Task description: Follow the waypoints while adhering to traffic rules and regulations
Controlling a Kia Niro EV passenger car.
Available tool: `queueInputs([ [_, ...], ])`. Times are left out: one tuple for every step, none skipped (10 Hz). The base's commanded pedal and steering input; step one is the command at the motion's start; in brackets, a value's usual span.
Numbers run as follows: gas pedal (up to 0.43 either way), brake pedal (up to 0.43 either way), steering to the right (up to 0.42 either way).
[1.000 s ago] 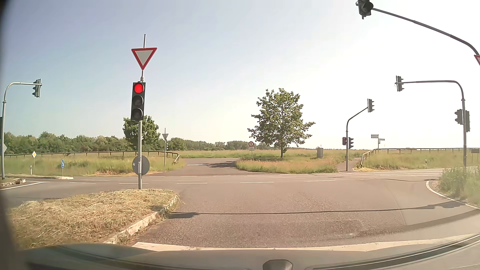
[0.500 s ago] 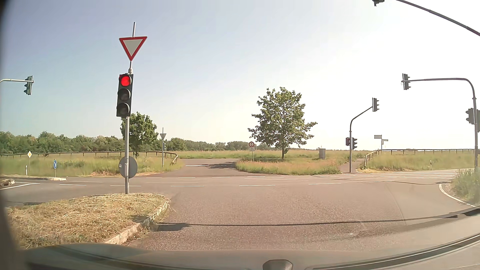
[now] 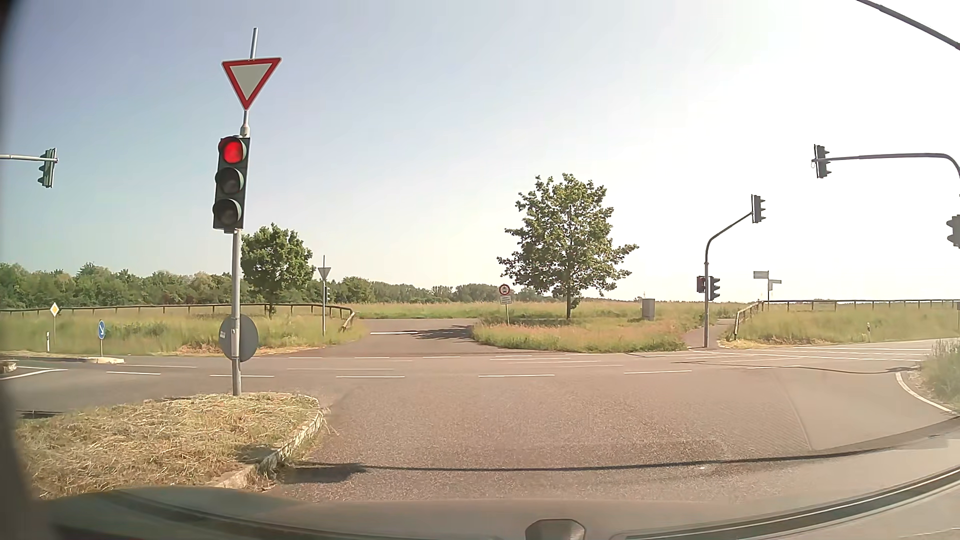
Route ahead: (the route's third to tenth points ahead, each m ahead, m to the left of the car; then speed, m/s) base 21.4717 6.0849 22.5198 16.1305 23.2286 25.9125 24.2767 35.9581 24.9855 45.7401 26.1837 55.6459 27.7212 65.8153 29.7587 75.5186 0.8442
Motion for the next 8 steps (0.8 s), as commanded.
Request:
queueInputs([
  [0.000,0.274,-0.033],
  [0.000,0.268,-0.036],
  [0.000,0.262,-0.040],
  [0.000,0.262,-0.046],
  [0.000,0.250,-0.053],
  [0.000,0.238,-0.059],
  [0.000,0.232,-0.061],
  [0.000,0.220,-0.062],
])
